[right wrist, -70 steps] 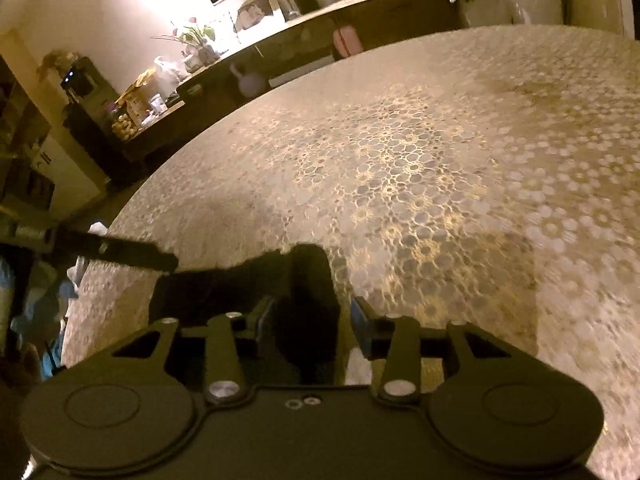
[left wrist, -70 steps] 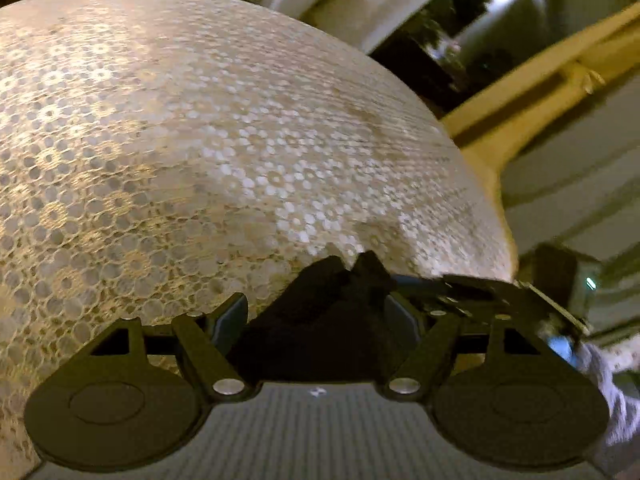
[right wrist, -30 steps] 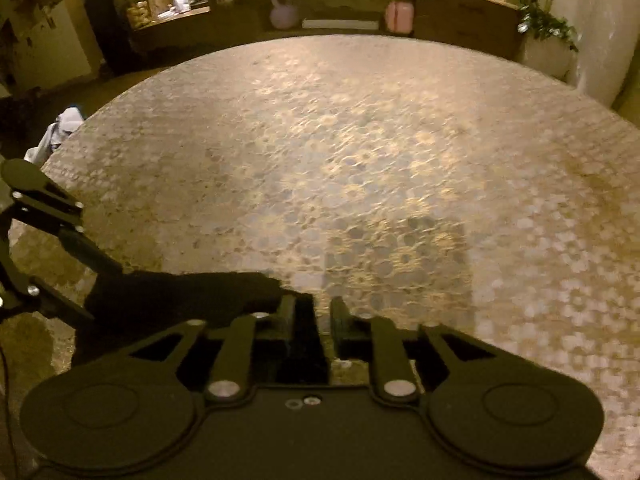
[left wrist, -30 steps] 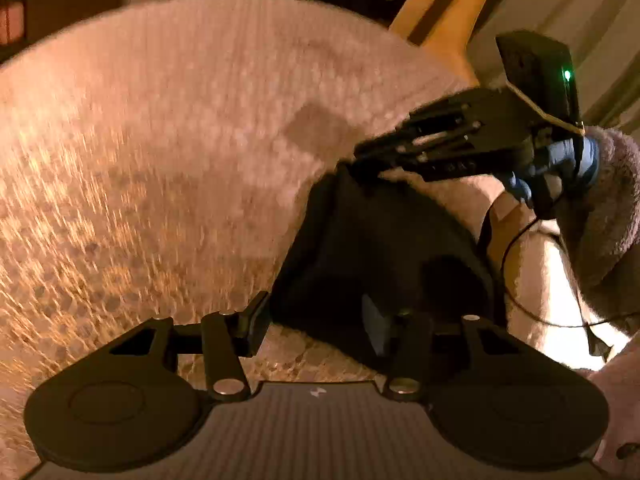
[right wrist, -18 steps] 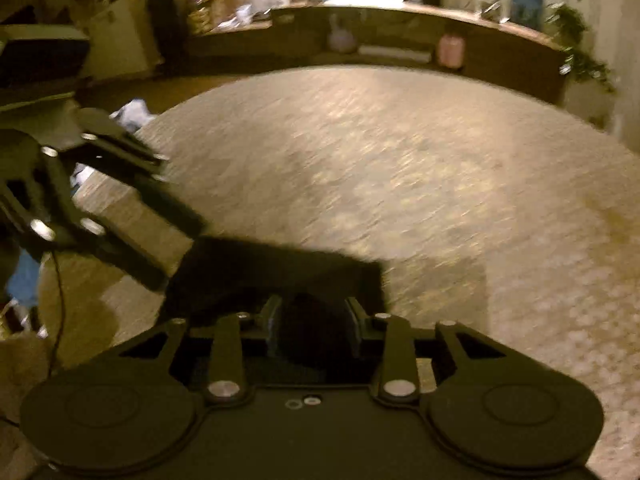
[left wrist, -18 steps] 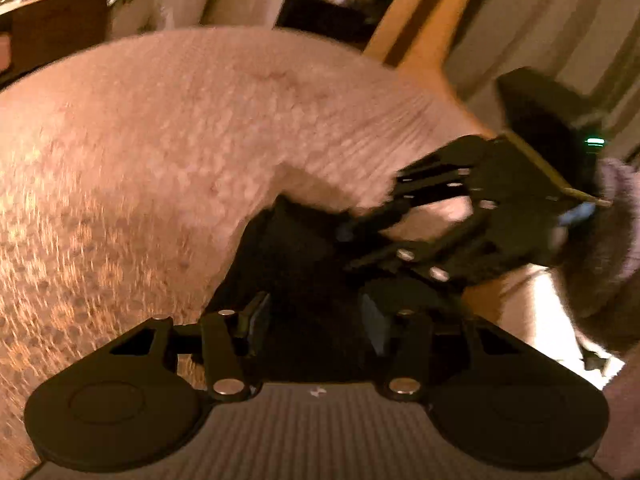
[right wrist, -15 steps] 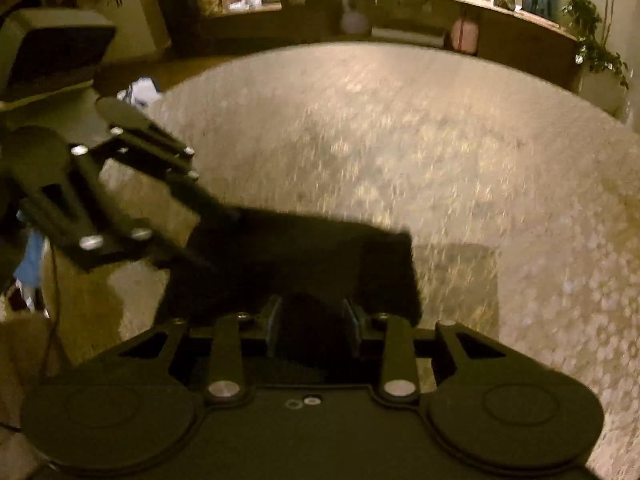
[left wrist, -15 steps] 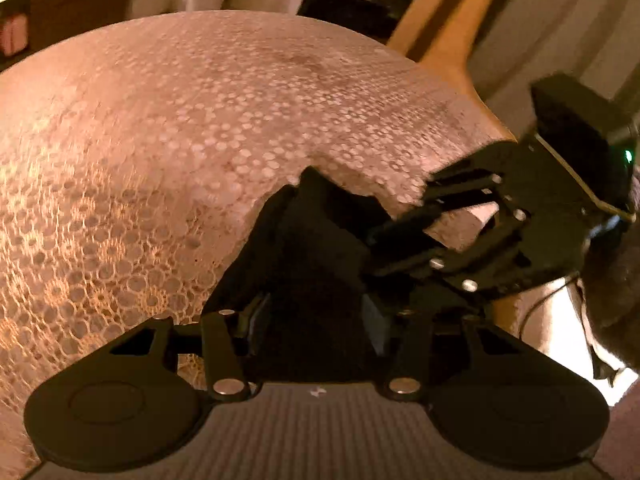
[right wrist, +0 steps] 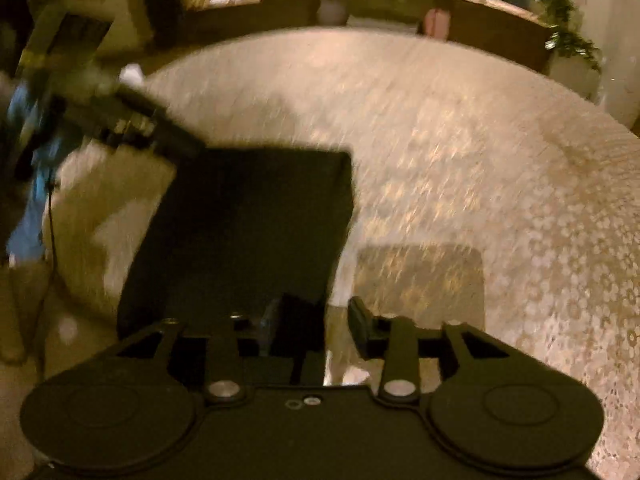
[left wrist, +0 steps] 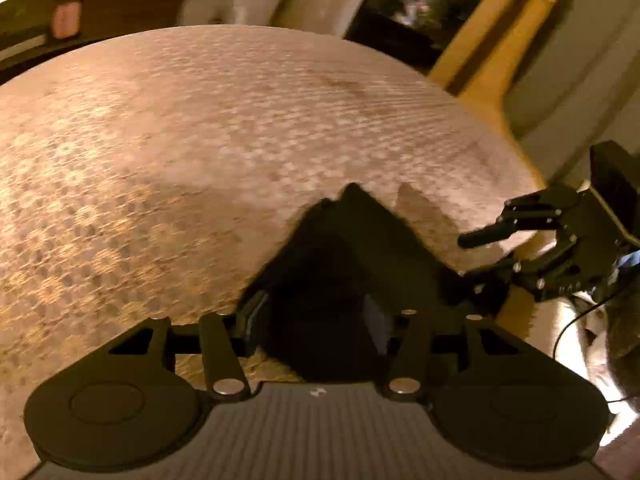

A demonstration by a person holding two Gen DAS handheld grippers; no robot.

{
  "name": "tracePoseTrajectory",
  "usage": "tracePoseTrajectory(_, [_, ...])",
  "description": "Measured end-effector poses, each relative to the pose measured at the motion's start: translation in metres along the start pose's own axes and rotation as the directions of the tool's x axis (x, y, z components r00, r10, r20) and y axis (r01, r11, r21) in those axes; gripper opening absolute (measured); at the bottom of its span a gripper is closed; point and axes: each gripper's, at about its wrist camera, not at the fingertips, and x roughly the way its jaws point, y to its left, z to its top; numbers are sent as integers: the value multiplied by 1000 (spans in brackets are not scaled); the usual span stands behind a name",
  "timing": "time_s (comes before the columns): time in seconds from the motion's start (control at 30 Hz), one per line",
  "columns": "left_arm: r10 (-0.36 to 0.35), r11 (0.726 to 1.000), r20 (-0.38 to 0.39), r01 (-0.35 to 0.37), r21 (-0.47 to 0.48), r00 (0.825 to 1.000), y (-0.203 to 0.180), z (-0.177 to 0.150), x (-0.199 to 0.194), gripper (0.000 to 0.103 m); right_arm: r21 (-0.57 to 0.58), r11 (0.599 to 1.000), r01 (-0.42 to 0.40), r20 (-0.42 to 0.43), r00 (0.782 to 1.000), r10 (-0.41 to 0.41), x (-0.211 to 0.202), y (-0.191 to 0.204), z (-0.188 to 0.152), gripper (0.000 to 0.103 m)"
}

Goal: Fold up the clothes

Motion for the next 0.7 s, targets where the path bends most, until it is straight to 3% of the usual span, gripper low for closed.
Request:
tracePoseTrajectory(0.4, [59, 994, -52, -64, -88, 997, 9, -5, 10, 52, 85, 996, -13, -18, 1000, 14, 38, -8, 11, 103])
tracePoseTrajectory(0.47, [69, 992, -41, -73, -100, 997, 8, -4, 10, 41, 82, 996, -15, -15, 1000, 16, 37, -5, 11, 103])
tracePoseTrajectory(0.53, [76, 991, -34, -79, -108, 997, 9, -3, 10, 36, 76, 997, -11, -14, 1000, 12, 38, -2, 13, 103])
tracePoseTrajectory(0.7, [145, 984, -24, -146, -102, 989, 26, 7, 6, 33, 72, 997, -6, 4, 1000, 6, 47, 2, 33, 103])
